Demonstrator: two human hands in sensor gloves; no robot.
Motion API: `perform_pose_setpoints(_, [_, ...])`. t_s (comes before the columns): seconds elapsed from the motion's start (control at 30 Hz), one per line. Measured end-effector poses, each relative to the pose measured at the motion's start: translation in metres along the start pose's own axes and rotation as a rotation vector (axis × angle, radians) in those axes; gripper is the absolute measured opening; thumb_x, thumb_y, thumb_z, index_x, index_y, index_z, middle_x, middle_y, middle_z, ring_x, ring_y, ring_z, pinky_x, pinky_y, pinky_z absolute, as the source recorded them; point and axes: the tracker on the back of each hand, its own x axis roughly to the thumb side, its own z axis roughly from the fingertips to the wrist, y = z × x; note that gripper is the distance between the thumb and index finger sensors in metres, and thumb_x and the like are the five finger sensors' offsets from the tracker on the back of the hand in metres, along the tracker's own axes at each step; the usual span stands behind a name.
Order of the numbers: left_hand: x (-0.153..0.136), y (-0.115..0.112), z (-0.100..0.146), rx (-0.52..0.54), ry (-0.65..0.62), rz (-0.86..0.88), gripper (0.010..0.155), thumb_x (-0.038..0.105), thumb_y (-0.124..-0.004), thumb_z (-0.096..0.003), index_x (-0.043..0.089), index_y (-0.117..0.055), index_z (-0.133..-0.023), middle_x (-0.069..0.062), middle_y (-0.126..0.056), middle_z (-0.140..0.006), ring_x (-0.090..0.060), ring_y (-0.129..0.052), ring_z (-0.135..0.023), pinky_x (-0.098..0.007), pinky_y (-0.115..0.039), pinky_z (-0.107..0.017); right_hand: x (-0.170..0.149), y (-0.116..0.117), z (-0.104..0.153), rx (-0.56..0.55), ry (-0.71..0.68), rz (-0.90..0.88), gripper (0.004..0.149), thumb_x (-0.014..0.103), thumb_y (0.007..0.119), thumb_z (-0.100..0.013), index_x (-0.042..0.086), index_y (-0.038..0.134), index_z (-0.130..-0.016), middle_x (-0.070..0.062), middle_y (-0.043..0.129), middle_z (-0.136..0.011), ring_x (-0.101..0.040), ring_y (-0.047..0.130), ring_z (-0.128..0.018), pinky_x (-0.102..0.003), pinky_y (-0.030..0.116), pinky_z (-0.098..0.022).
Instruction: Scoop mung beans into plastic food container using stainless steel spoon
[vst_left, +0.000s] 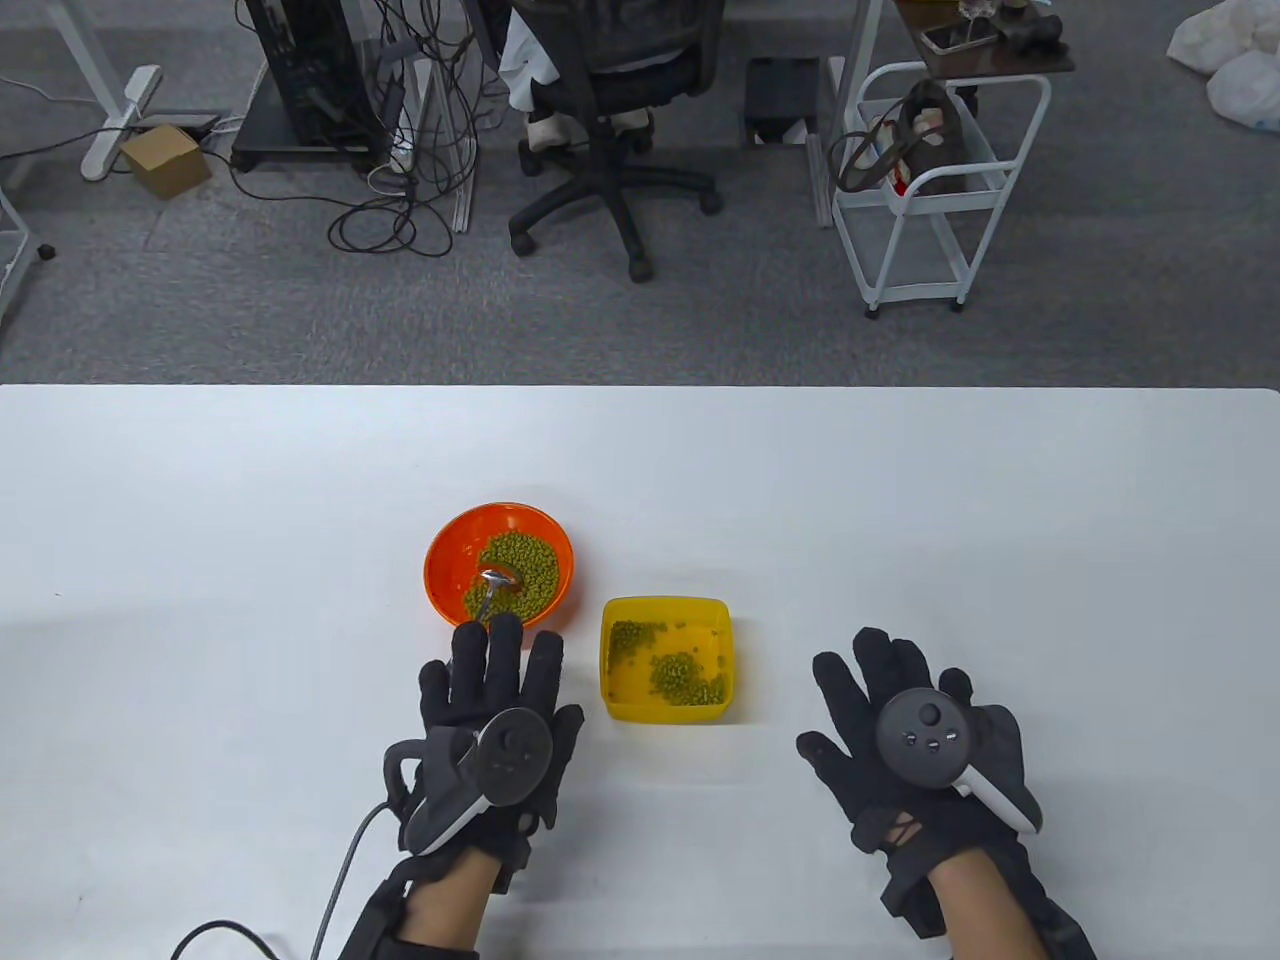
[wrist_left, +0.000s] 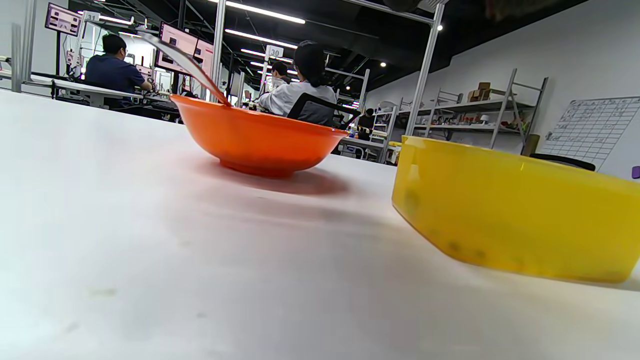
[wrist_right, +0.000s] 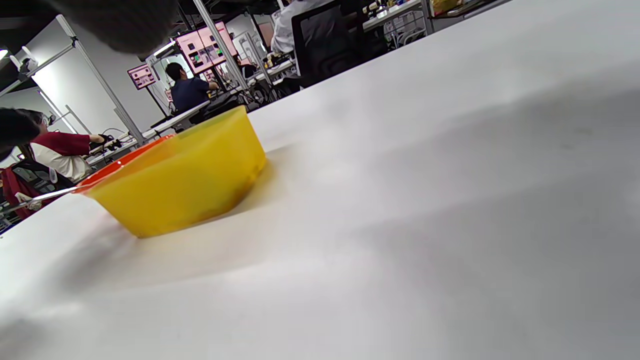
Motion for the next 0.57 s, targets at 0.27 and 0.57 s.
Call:
perform_pose_setpoints(0.27, [-0.0017, -0.0010, 0.0005, -0.010, 0.004, 0.019, 0.072, 0.059, -0.057, -0.0468, 0.038, -0.029, -0.110, -0.006, -0.020, -0.121, -0.043, -0.023, -0.112, -0.072, -0.025, -0.074, 0.0005, 0.0040, -0.0033, 0.023, 0.004, 0.009, 0.074, 0.061, 0.063, -0.053, 0.037, 0.023, -0.110, 0.004, -0.008, -0.111, -0.032, -0.006, -0.104, -0.063, -0.009, -0.064])
perform_pose_setpoints(0.57, [-0.0024, -0.0019, 0.0002, -0.028, 0.002, 0.035, 0.072, 0.059, -0.058, -0.0468, 0.037, -0.029, -0.110, -0.004, -0.020, -0.121, -0.042, -0.023, -0.112, -0.072, -0.024, -0.074, 0.0011, 0.0076, -0.0058, 0.046, 0.013, 0.025, 0.074, 0.061, 0.063, -0.053, 0.036, 0.023, -0.110, 0.004, -0.008, -0.111, -0.032, -0.006, -0.104, -0.063, -0.009, -0.064])
